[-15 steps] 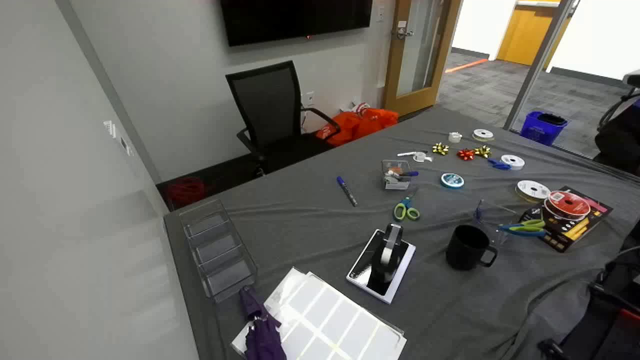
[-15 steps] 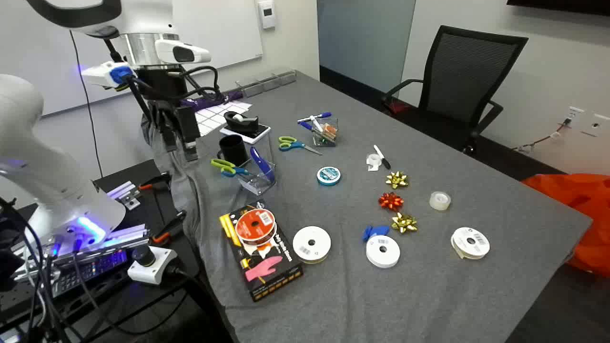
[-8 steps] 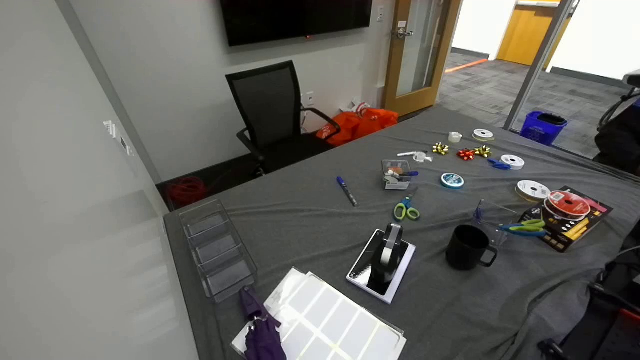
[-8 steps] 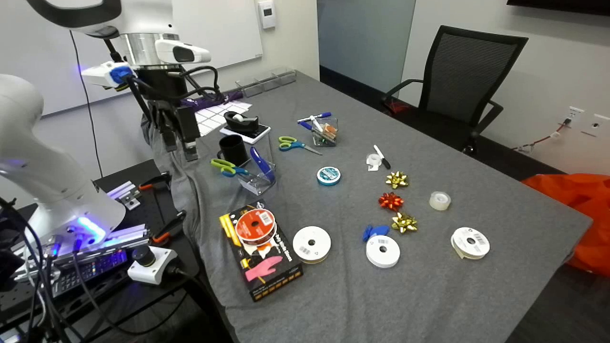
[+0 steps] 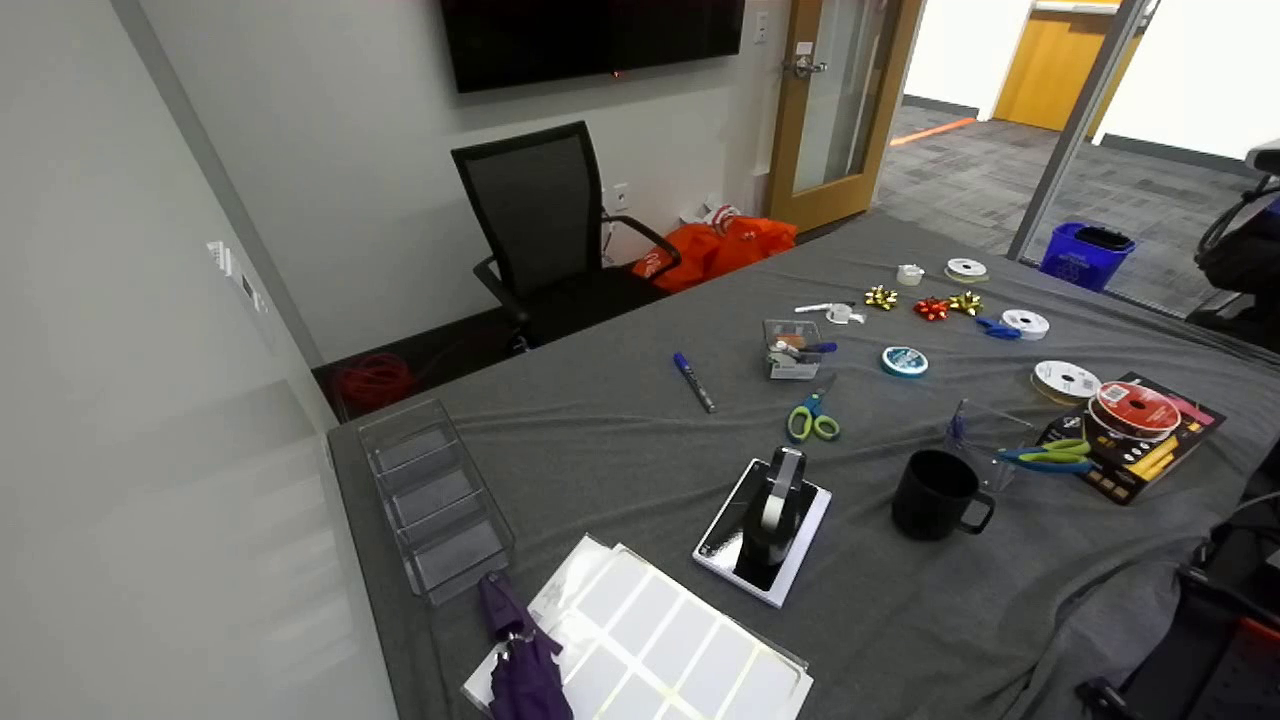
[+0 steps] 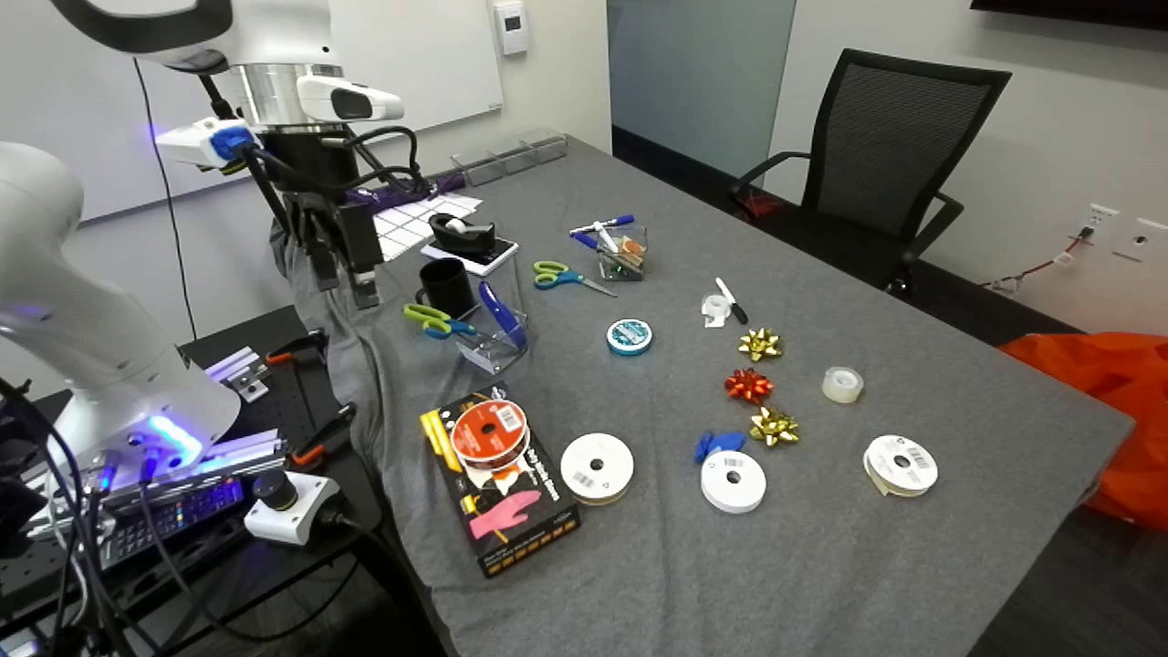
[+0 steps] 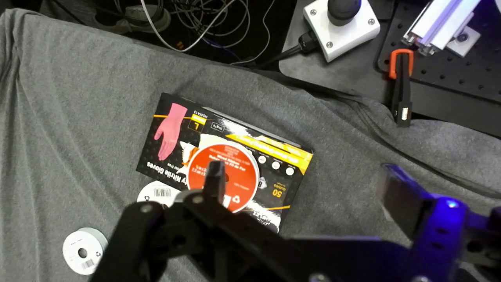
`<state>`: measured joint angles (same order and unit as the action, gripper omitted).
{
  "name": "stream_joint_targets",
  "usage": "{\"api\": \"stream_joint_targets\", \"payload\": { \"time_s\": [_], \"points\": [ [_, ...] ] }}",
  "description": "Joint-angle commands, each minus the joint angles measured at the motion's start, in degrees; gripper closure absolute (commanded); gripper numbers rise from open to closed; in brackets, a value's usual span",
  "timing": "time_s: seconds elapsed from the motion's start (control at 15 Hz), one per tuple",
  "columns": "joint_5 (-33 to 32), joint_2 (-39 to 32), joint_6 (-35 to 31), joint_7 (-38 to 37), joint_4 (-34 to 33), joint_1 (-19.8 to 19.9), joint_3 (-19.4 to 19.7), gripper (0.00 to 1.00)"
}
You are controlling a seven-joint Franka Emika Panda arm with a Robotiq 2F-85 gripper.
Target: Put the blue object from the clear container in the black mug.
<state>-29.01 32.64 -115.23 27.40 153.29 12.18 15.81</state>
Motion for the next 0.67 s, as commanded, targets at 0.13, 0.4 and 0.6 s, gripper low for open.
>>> {"api": "stream_joint_targets", "payload": {
  "time_s": [0.13, 0.4, 0.6],
  "points": [
    [0.1, 0.0, 0.1, 0.0, -0.1, 0.0, -0.1, 0.00],
    [0.9, -1.6, 1.5, -5.1, -0.8, 0.2, -1.9, 0.00],
    [3.7, -5.0, 2.7, -16.5, -2.1, -0.1, -4.7, 0.00]
  ]
}}
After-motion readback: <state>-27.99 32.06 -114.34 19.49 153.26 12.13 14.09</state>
